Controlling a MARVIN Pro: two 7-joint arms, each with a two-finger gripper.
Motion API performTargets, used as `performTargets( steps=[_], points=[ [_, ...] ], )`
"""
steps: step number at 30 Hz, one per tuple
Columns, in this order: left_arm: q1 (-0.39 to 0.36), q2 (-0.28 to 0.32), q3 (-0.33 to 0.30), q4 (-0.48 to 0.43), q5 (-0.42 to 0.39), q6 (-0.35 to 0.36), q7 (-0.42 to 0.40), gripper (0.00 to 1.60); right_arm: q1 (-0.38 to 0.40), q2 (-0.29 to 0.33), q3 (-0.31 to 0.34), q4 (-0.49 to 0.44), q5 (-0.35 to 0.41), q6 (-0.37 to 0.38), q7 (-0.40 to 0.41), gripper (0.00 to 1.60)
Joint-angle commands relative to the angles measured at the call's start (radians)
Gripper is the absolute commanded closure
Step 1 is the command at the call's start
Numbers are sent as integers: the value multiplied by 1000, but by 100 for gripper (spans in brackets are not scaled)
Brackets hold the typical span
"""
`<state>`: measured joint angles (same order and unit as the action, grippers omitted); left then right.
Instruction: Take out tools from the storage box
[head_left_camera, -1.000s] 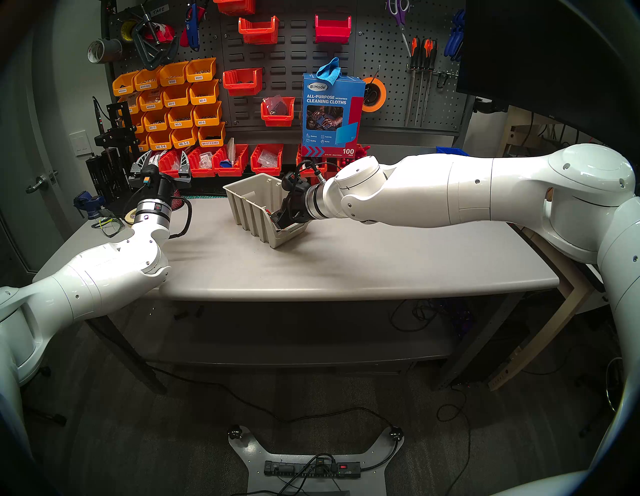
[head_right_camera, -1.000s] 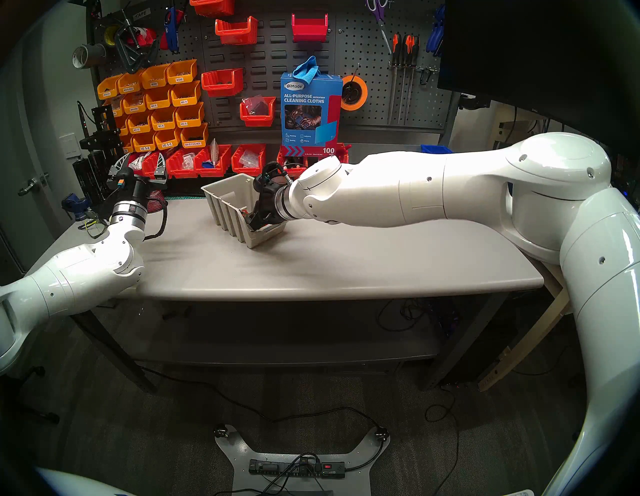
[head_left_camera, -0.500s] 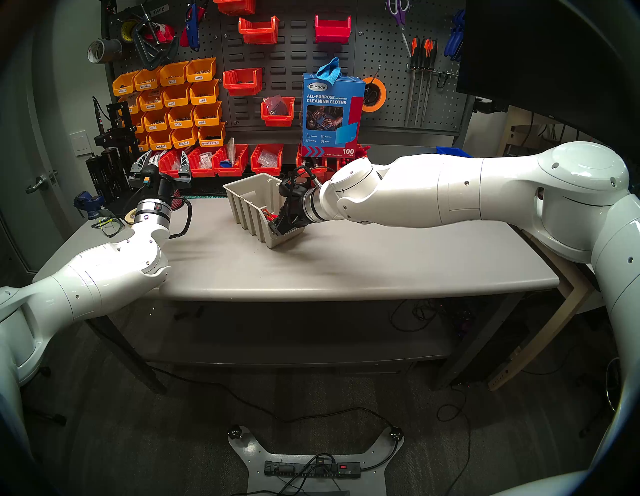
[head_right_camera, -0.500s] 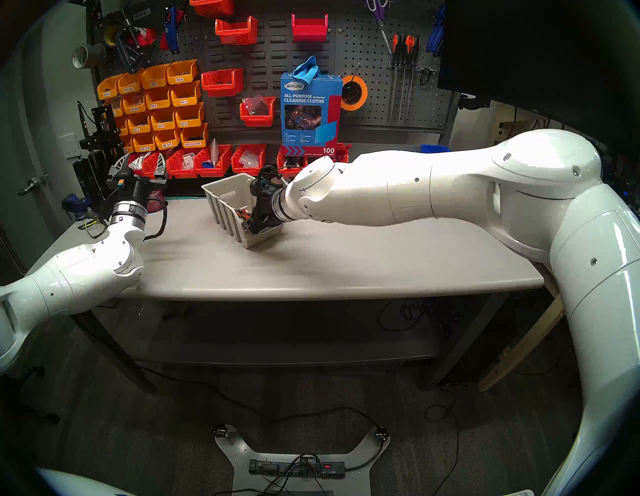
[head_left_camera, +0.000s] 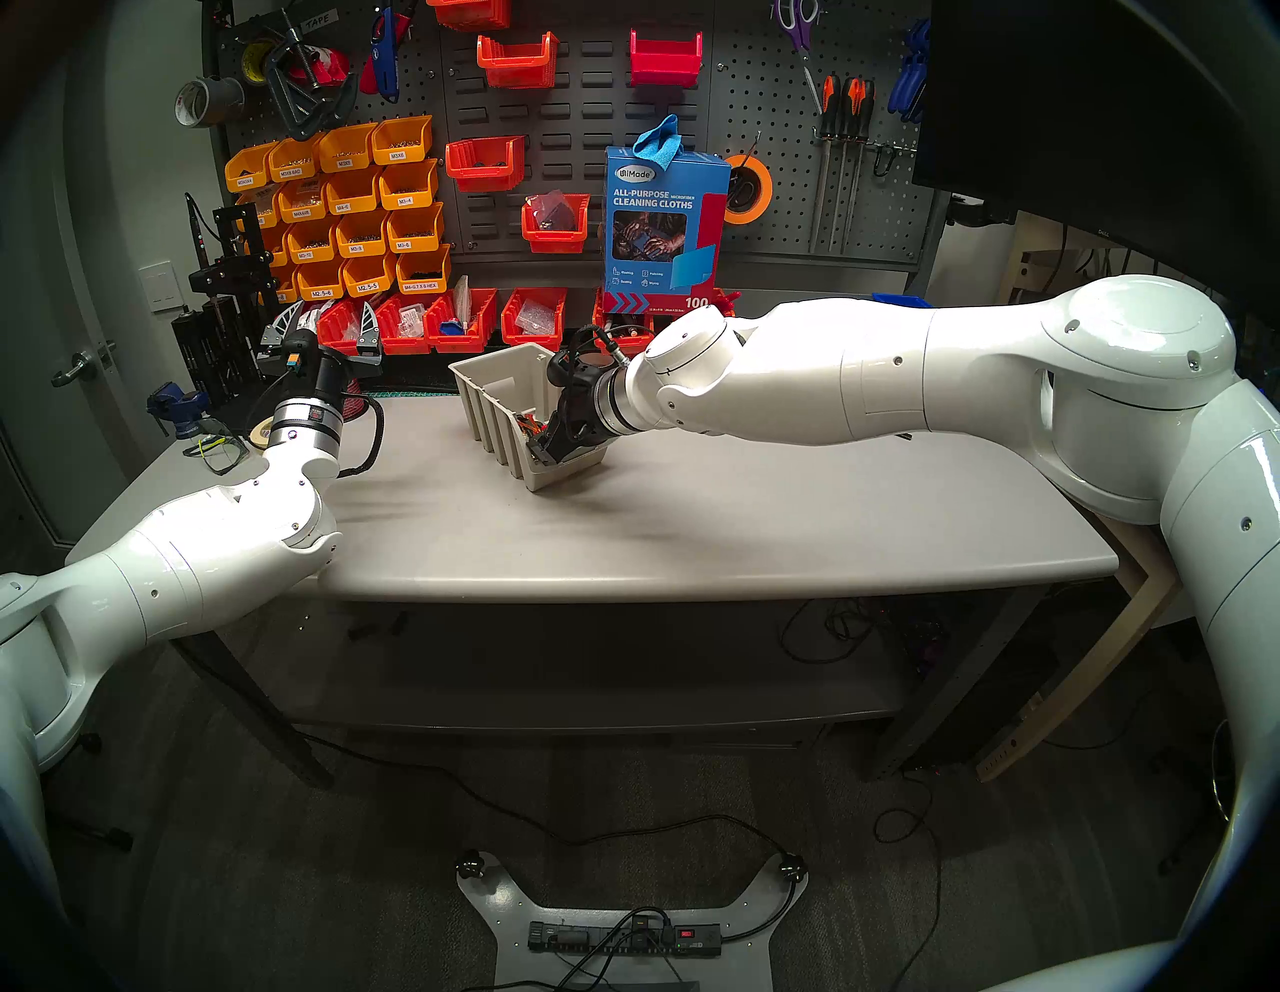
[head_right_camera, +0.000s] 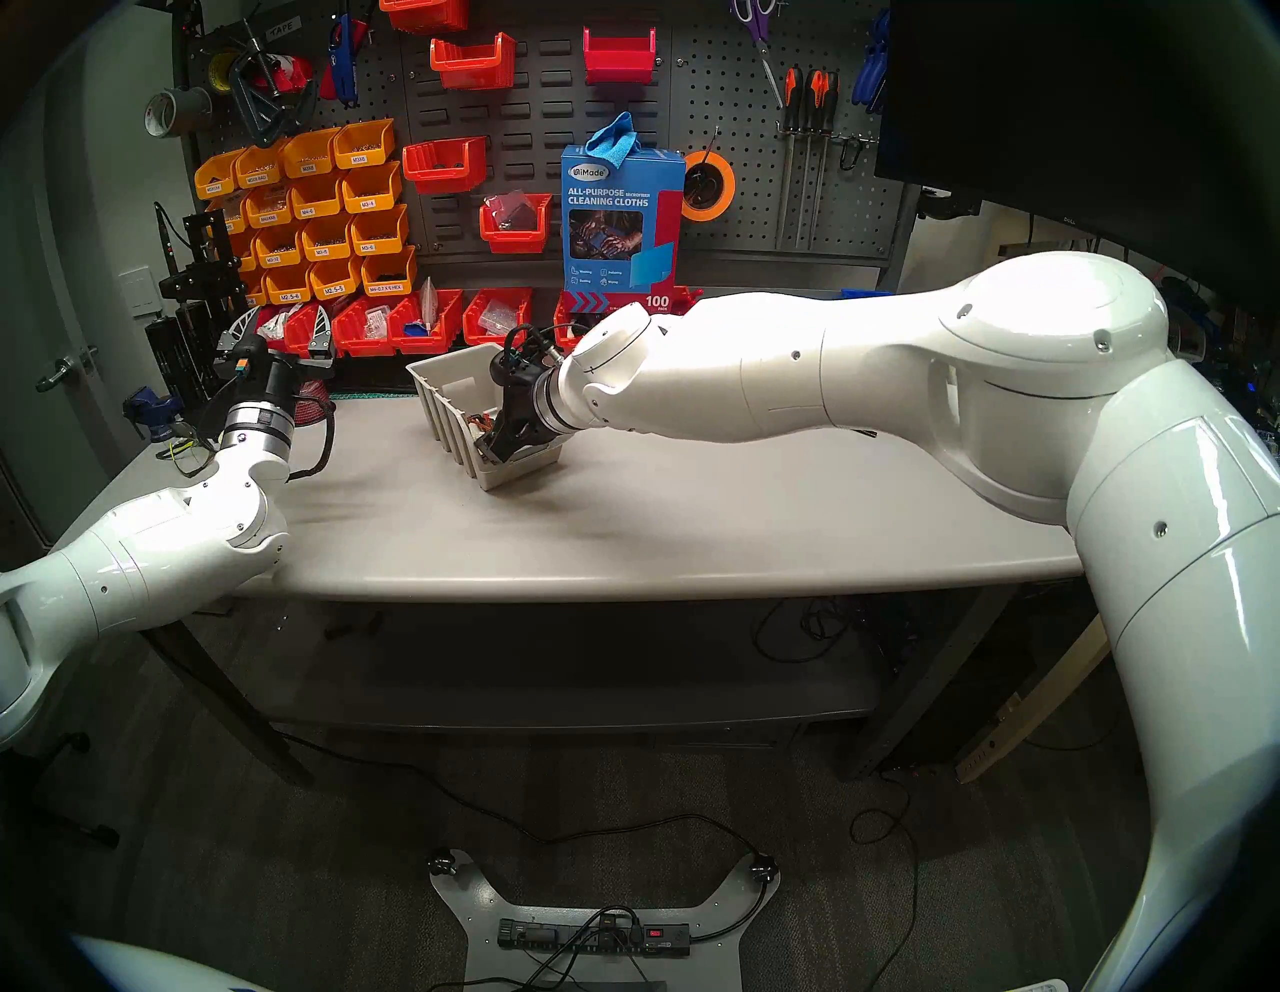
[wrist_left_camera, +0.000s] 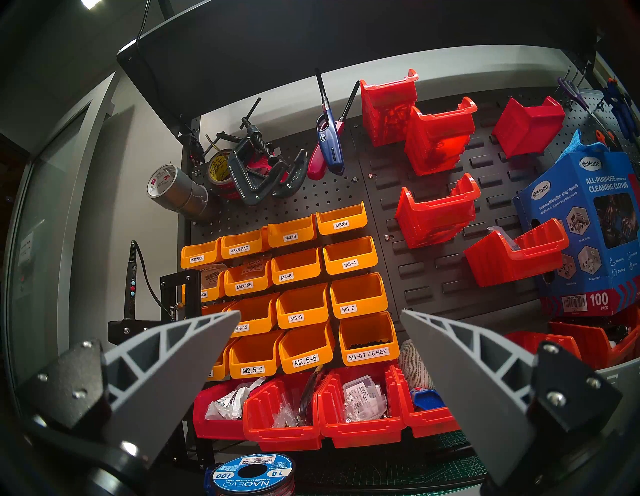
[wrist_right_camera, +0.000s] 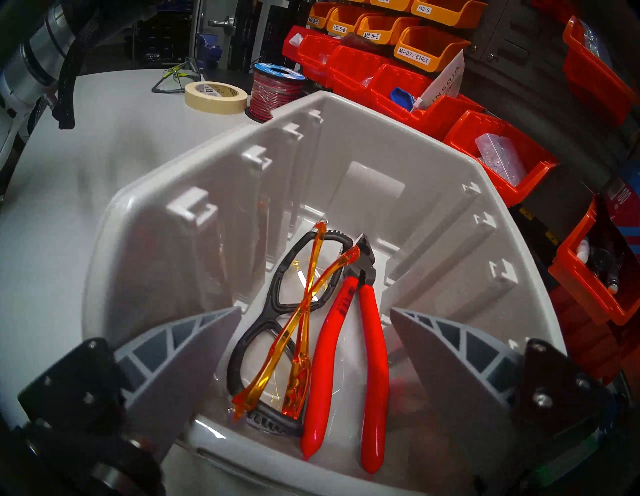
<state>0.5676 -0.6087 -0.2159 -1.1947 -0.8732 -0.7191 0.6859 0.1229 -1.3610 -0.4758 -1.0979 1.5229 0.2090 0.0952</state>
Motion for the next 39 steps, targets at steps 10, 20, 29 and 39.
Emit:
performTargets(
  steps=[10,20,29,39],
  points=[
    [-14,0,-10,2,-2,-1,2,0,-19,-106,-44,98,-33,33,70,57],
    [-14,0,-10,2,-2,-1,2,0,-24,-132,-71,147,-43,43,134,82],
    [-14,0,-10,2,-2,-1,2,0,-35,-131,-73,159,-33,32,135,160],
    [-14,0,-10,2,-3,-1,2,0,-40,-95,-45,145,-15,-22,62,160]
  ],
)
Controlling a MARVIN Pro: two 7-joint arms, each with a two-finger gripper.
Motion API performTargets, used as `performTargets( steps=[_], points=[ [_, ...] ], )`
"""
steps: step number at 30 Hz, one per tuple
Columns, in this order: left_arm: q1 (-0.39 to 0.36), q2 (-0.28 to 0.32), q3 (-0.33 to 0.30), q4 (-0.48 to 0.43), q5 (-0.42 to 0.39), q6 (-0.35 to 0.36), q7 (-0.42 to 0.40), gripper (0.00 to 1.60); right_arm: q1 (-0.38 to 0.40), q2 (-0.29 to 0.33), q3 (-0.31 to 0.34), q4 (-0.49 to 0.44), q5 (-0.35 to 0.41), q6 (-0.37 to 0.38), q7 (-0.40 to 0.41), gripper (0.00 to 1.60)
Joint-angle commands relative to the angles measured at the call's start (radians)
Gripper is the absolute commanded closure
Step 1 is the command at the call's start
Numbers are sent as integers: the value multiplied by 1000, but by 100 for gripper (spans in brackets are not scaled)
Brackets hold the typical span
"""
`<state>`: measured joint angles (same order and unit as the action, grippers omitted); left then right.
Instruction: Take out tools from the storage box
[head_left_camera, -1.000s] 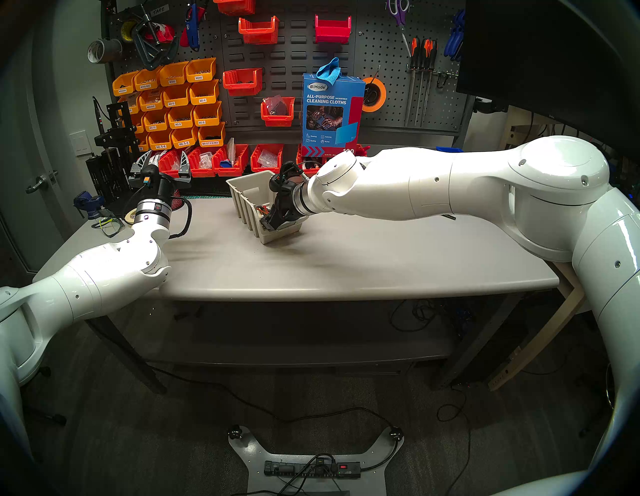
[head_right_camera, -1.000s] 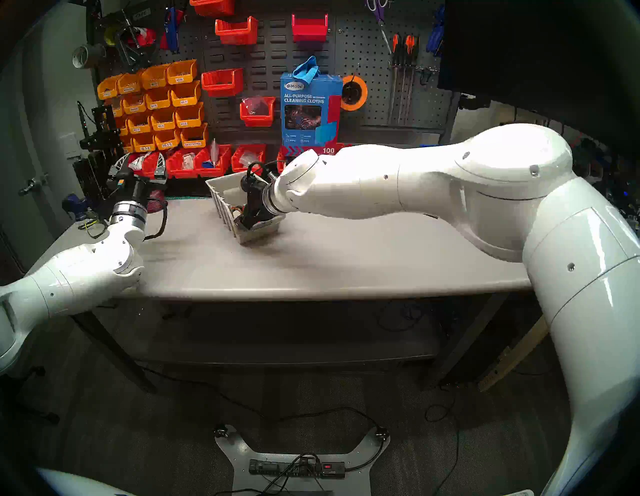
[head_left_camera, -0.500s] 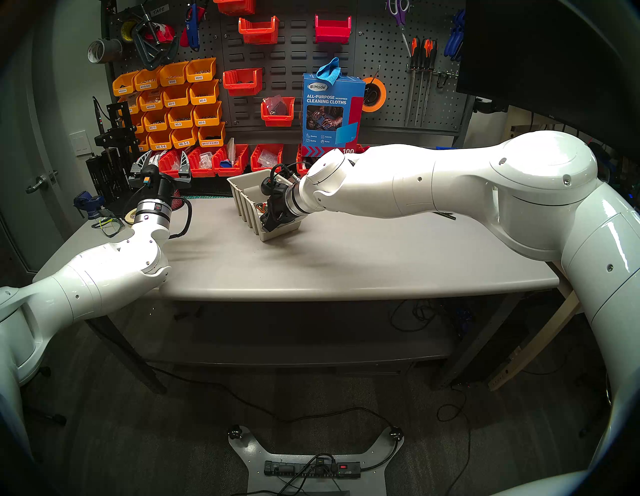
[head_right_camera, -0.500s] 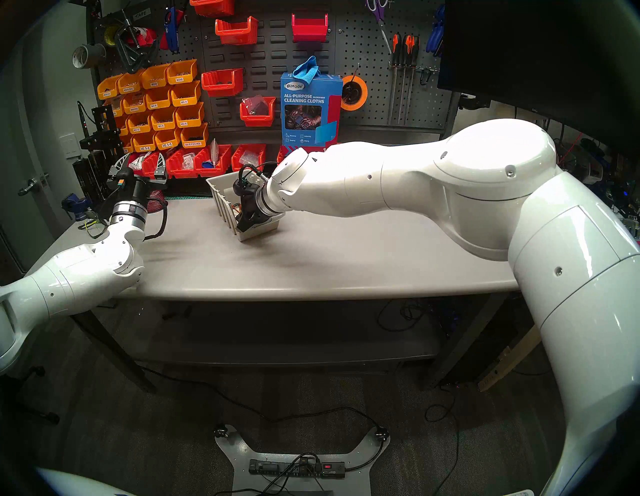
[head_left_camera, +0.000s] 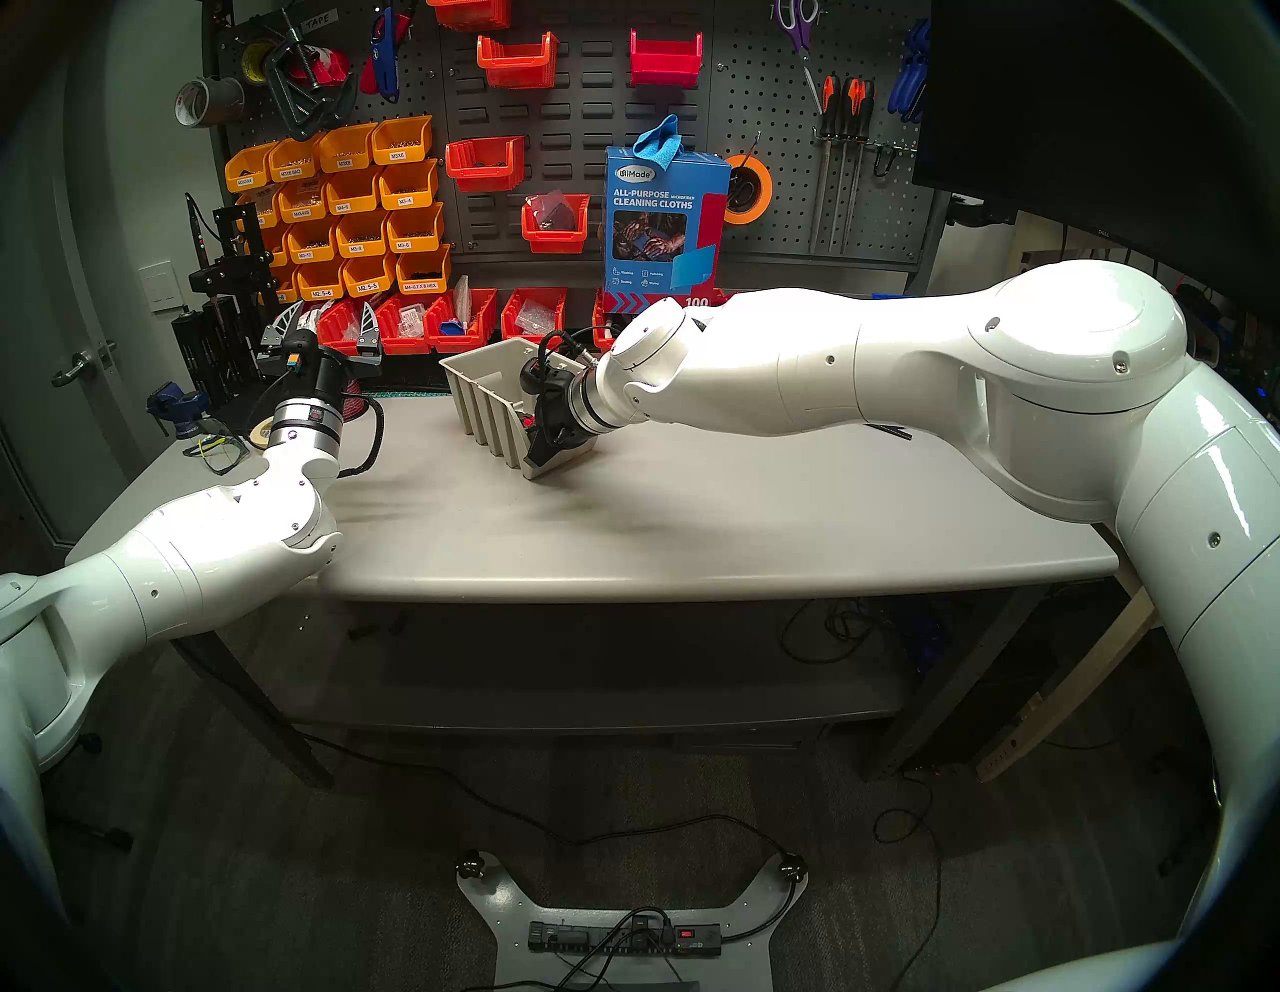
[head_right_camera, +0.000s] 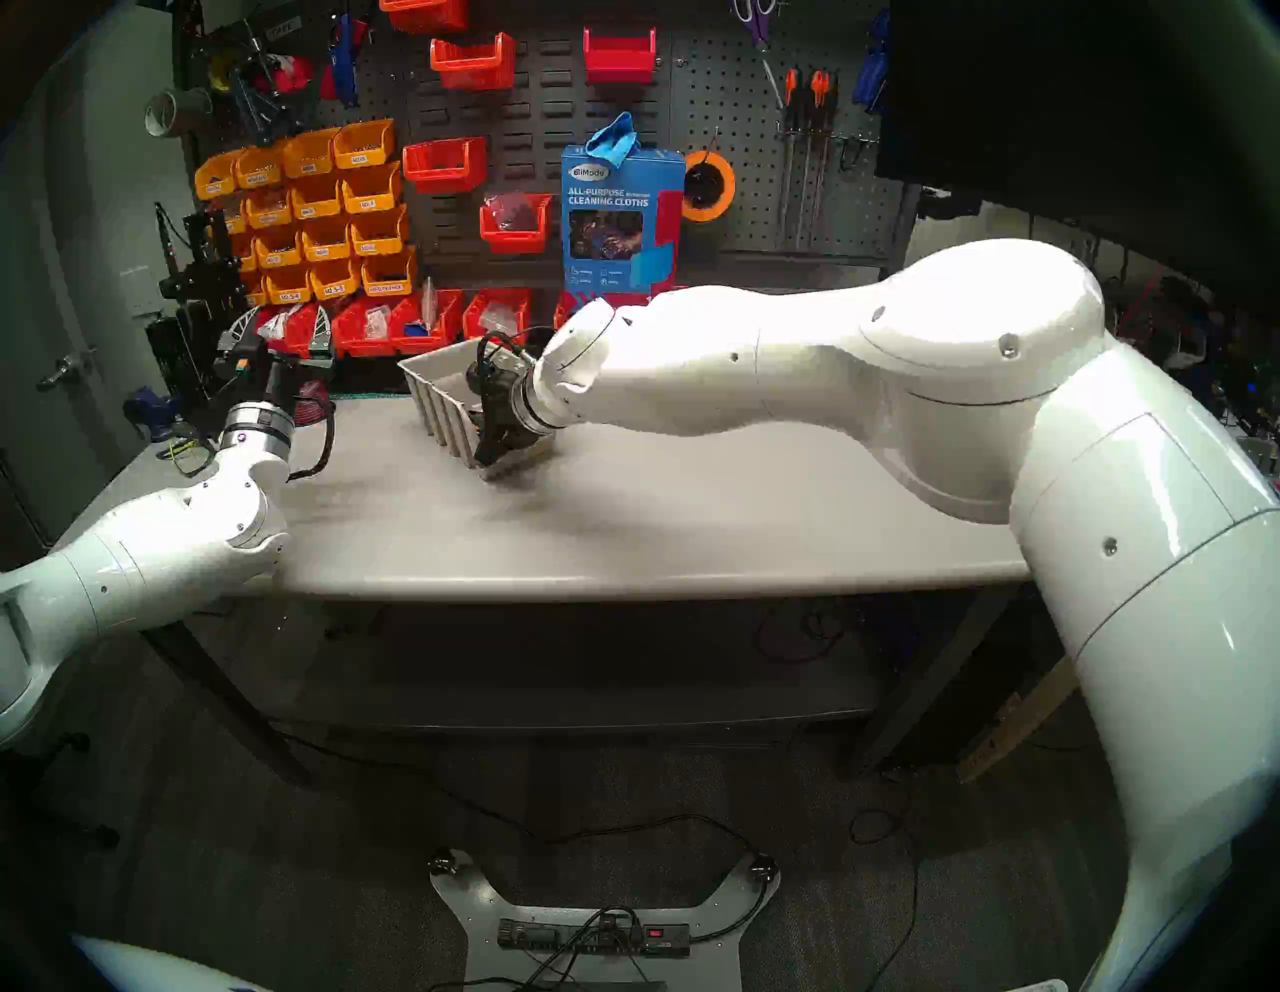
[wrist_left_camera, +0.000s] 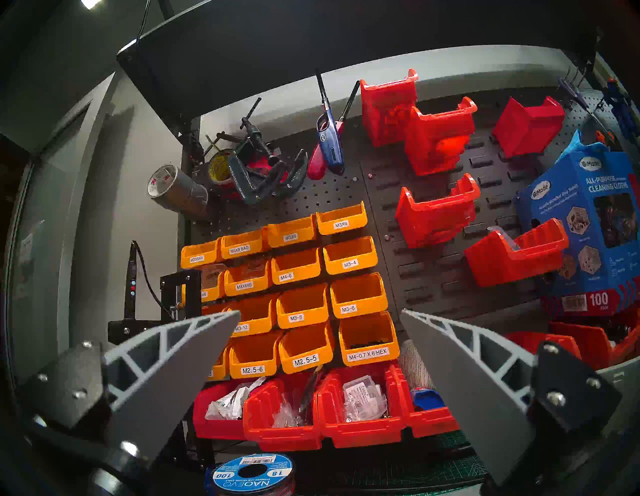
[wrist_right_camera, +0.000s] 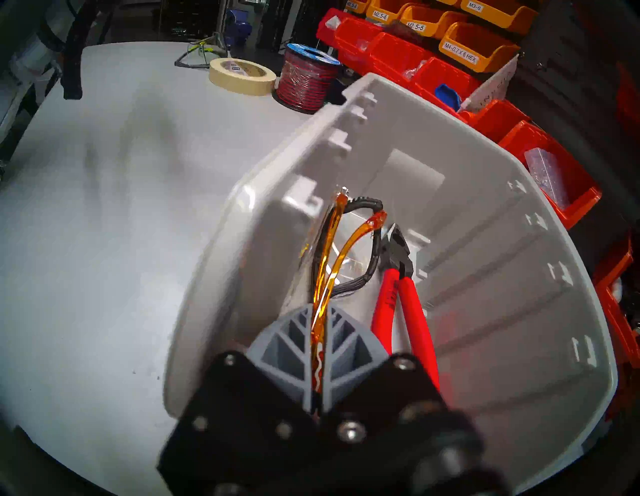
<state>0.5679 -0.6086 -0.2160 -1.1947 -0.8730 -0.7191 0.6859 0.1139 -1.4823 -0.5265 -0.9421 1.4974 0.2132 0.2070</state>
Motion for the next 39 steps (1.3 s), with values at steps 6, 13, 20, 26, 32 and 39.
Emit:
performTargets(
  steps=[6,13,20,26,32,39],
  points=[
    [-14,0,-10,2,-3,-1,2,0,-16,38,30,-7,26,-76,-93,160],
    [-14,0,-10,2,-3,-1,2,0,0,49,38,-15,31,-100,-105,160],
    [-14,0,-10,2,-2,-1,2,0,15,59,49,-33,35,-122,-124,160],
    [-14,0,-10,2,-2,-1,2,0,31,70,68,-34,45,-135,-137,160],
    [-14,0,-10,2,-2,-1,2,0,39,74,84,-12,55,-145,-153,160],
    [-14,0,-10,2,-2,-1,2,0,49,64,98,42,64,-154,-153,160]
  ],
)
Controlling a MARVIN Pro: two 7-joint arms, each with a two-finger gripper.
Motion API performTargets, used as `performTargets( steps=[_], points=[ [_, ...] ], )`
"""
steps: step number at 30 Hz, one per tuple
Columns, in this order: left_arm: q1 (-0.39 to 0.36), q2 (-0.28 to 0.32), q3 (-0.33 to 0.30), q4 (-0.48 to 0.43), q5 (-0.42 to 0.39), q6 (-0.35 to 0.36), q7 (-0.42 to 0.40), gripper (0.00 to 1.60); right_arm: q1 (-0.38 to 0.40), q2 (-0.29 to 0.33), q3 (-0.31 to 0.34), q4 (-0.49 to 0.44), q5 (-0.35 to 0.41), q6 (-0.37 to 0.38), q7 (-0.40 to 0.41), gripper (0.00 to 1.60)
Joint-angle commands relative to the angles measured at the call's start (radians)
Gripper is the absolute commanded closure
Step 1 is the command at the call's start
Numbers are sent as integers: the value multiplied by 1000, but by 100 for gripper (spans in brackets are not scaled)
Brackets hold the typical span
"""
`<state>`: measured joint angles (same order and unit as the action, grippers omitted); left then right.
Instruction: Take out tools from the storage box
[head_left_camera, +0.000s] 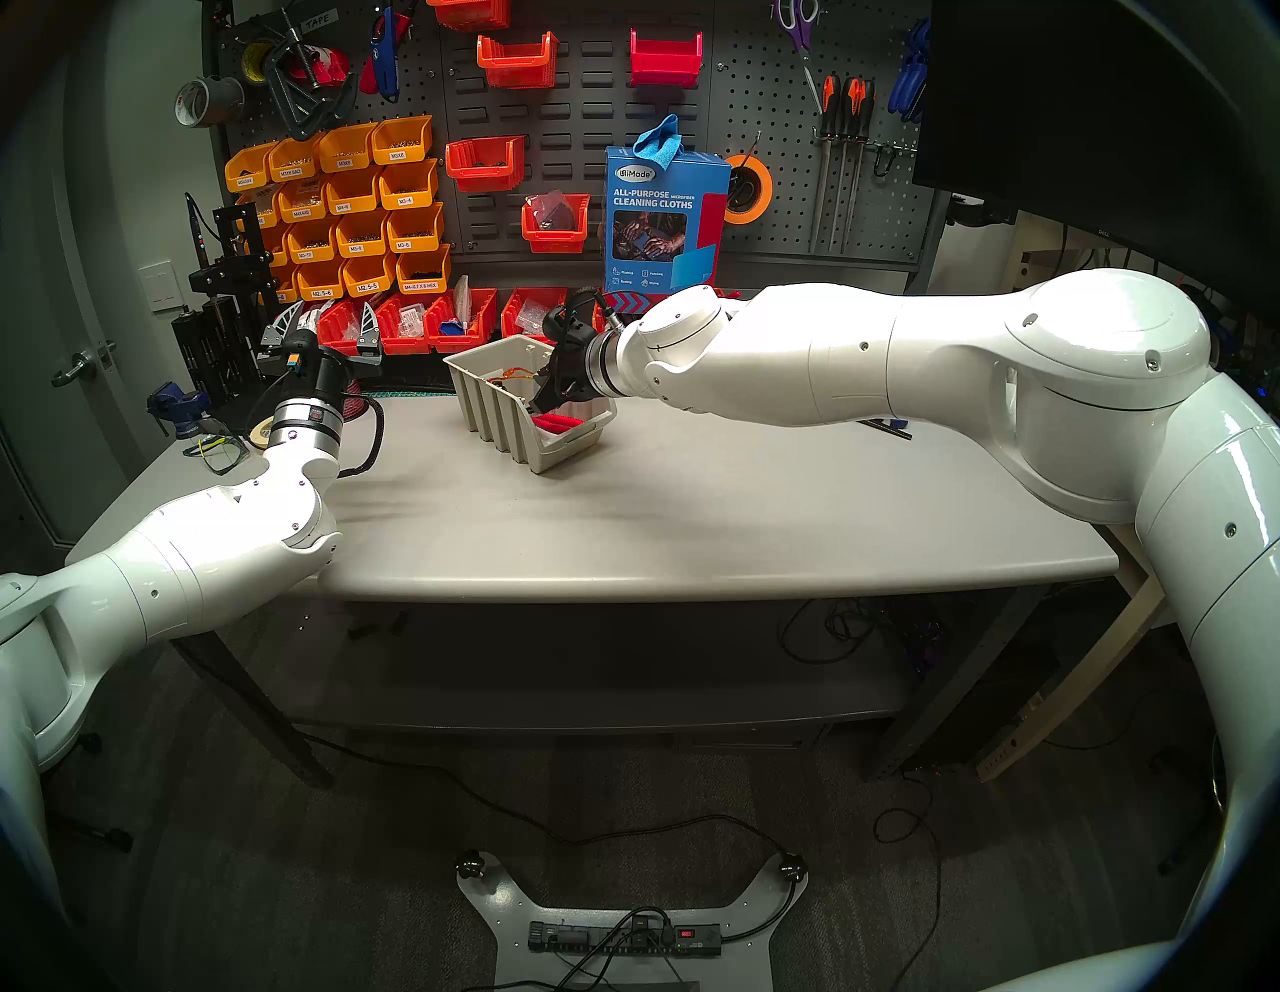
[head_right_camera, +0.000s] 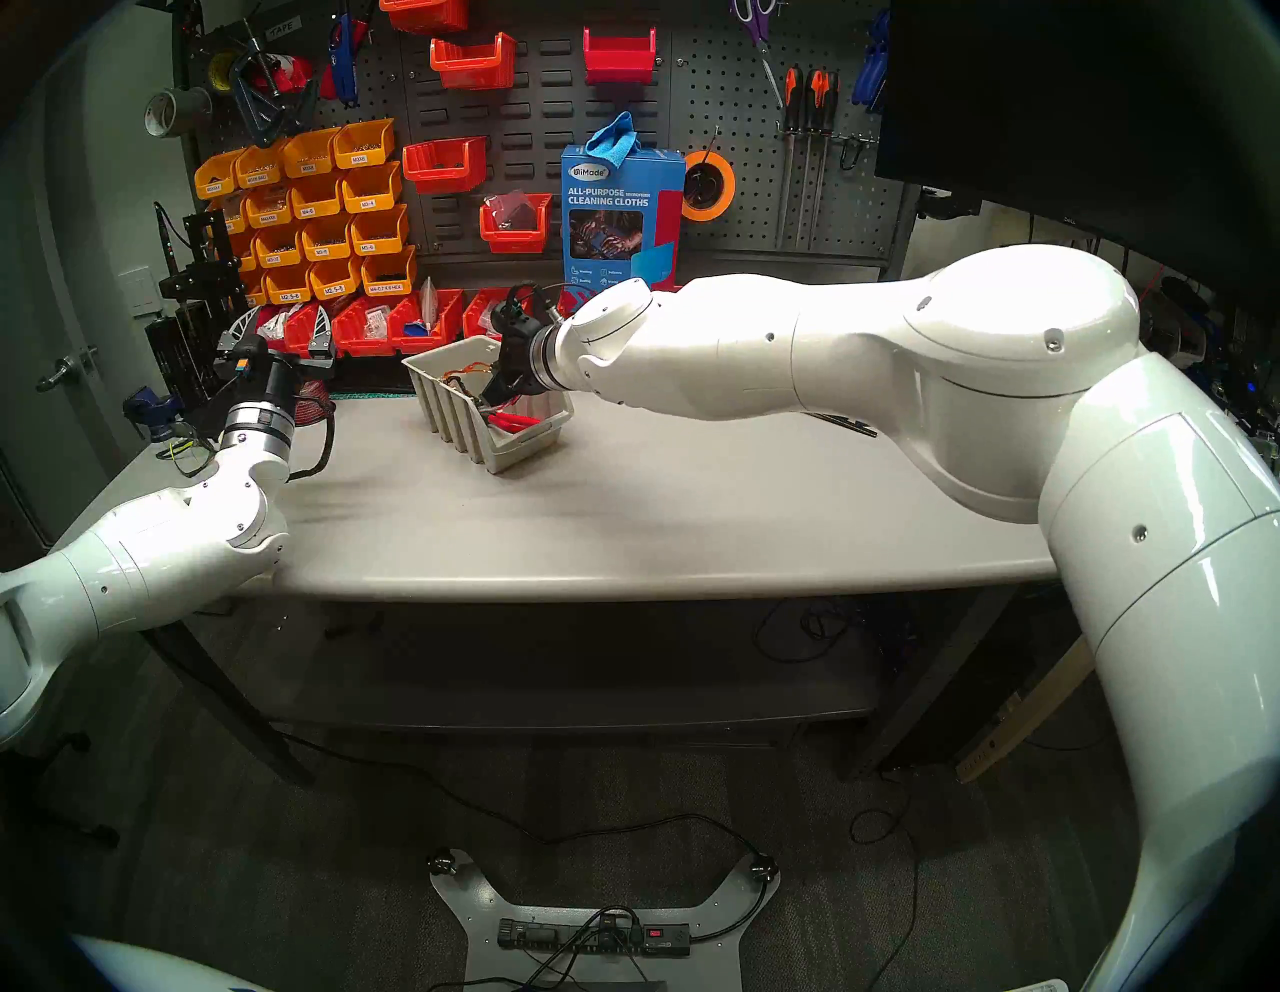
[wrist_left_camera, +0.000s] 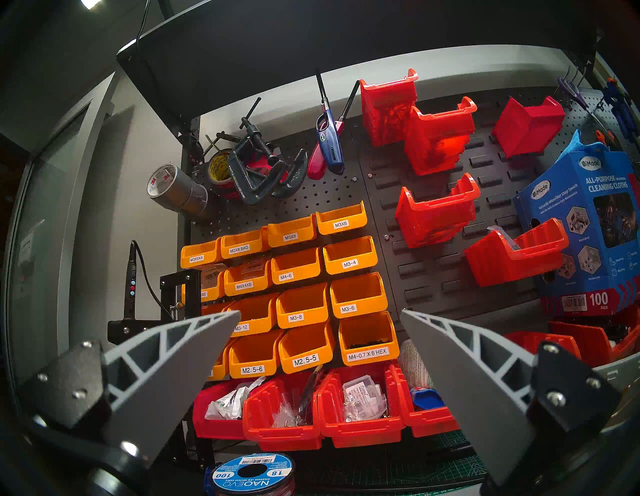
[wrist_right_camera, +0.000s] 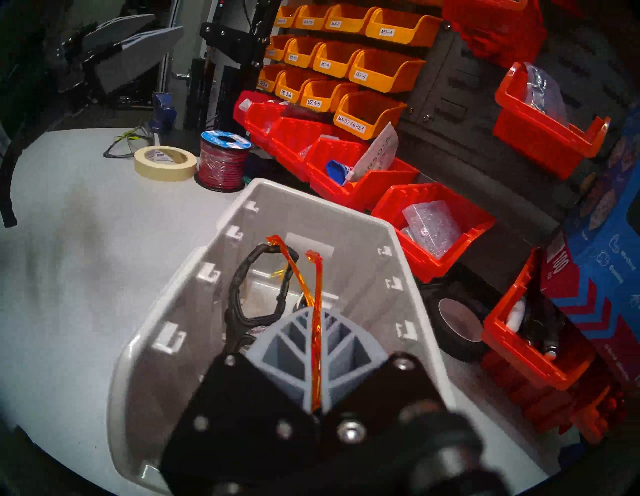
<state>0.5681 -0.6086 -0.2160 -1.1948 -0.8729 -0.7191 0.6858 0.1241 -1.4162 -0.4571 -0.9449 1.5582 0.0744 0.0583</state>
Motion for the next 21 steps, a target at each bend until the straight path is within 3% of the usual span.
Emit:
performTargets(
  steps=[1,21],
  points=[
    [-14,0,-10,2,-2,-1,2,0,39,-4,30,52,4,-18,-4,160],
    [-14,0,-10,2,-2,-1,2,0,53,-11,49,125,28,-31,-16,160]
  ],
)
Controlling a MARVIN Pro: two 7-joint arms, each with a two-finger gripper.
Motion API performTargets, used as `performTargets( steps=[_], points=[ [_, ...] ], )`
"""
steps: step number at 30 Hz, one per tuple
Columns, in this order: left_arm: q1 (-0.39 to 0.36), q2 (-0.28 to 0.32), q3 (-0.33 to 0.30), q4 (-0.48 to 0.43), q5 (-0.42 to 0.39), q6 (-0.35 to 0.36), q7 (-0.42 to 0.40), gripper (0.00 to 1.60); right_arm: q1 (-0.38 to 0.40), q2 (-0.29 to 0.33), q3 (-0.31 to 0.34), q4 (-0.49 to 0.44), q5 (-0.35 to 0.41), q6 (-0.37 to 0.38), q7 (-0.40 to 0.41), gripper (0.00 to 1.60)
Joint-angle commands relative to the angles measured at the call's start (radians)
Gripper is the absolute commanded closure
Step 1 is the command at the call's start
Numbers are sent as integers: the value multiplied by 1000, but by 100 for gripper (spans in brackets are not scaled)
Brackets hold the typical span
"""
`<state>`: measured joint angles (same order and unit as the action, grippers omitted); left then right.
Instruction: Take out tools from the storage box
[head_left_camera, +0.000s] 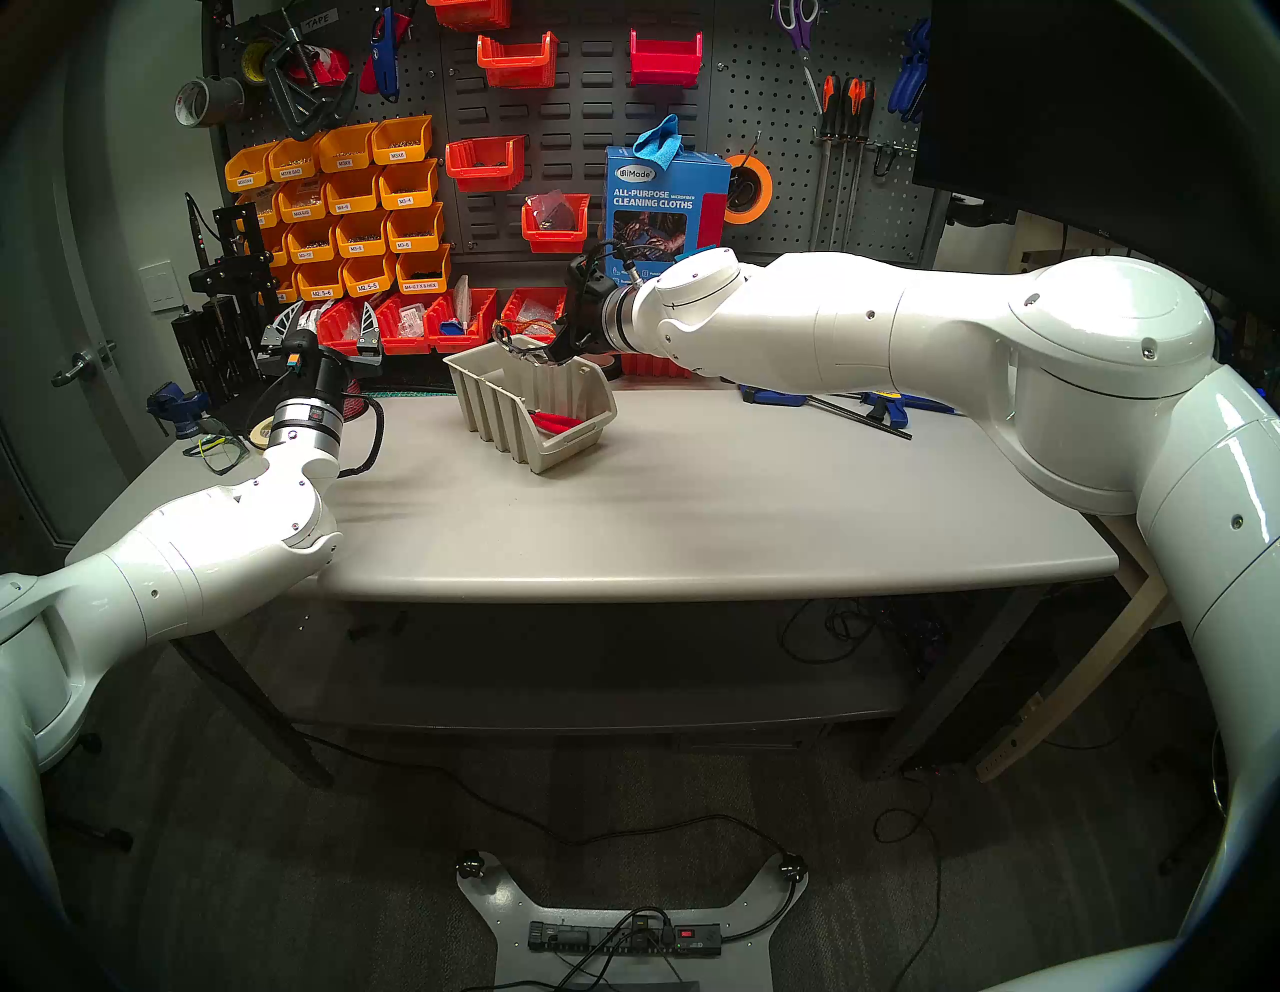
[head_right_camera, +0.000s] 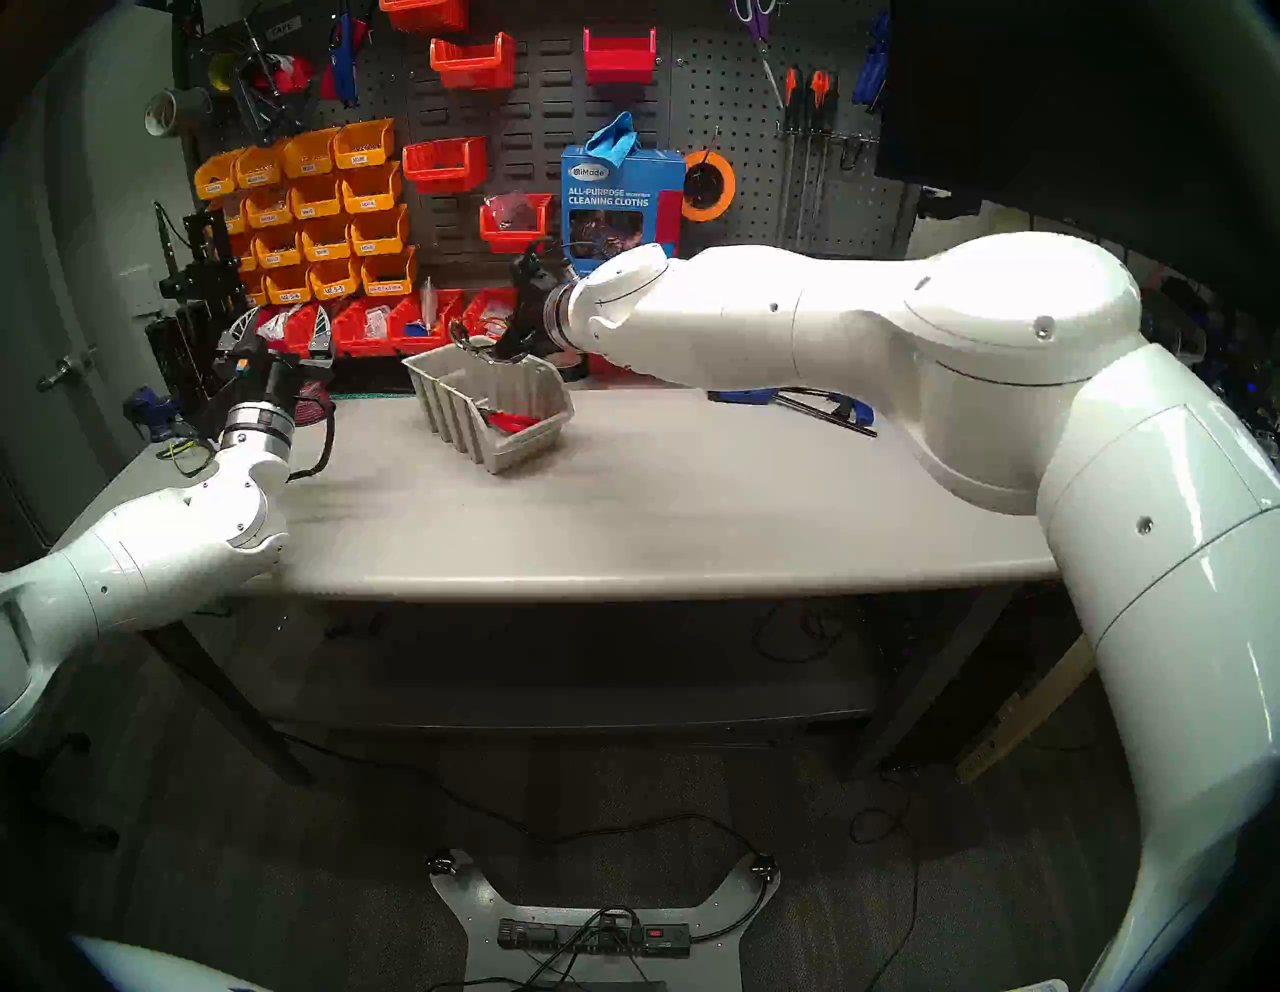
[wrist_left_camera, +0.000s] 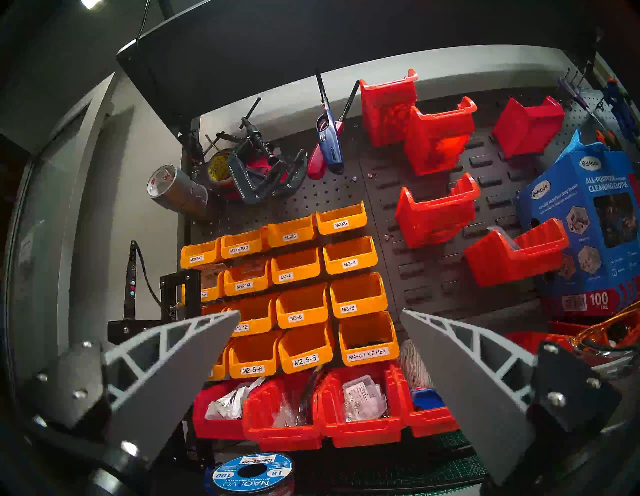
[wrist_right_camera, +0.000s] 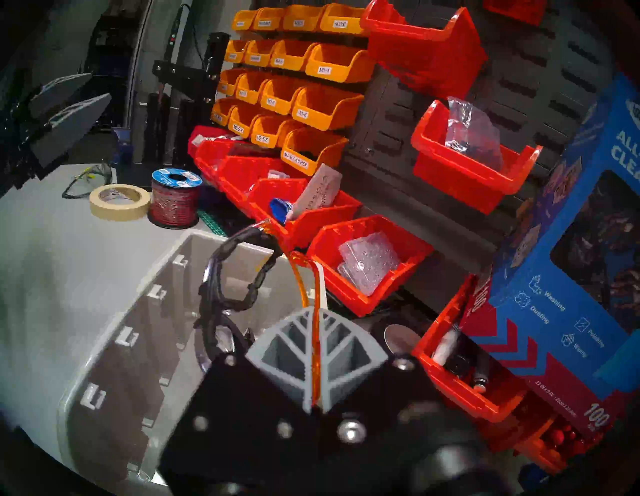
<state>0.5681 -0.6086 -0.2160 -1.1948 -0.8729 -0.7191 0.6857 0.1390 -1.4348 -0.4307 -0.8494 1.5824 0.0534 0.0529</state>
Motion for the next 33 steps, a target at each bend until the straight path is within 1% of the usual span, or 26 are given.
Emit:
performTargets(
  steps=[1,7,16,21,23,25,26,27,29,30,31,32,33],
  points=[
    [-14,0,-10,2,-2,-1,2,0,41,10,24,32,5,-9,-10,160],
    [-14,0,-10,2,-2,-1,2,0,56,40,20,43,7,-10,-22,160],
    [-14,0,-10,2,-2,-1,2,0,59,124,-1,31,10,3,-39,160],
    [-14,0,-10,2,-2,-1,2,0,64,173,-24,-5,9,8,-49,160],
    [-14,0,-10,2,-2,-1,2,0,70,208,-30,-44,6,13,-56,160],
    [-14,0,-10,2,-2,-1,2,0,72,215,-37,-51,8,13,-57,160],
    [-14,0,-10,2,-2,-1,2,0,78,227,-59,-65,15,17,-61,160],
    [-14,0,-10,2,-2,-1,2,0,80,253,-57,-94,8,24,-67,160],
    [-14,0,-10,1,-2,-1,2,0,85,281,-70,-123,6,31,-72,160],
    [-14,0,-10,1,-2,-1,2,0,89,285,-85,-126,11,34,-75,160],
    [-14,0,-10,1,-2,-1,2,0,89,285,-85,-126,11,34,-75,160],
    [-14,0,-10,1,-2,-1,2,0,94,314,-99,-156,13,40,-82,160],
    [-13,0,-10,1,-2,-1,2,0,96,315,-114,-152,20,47,-85,160]
  ],
)
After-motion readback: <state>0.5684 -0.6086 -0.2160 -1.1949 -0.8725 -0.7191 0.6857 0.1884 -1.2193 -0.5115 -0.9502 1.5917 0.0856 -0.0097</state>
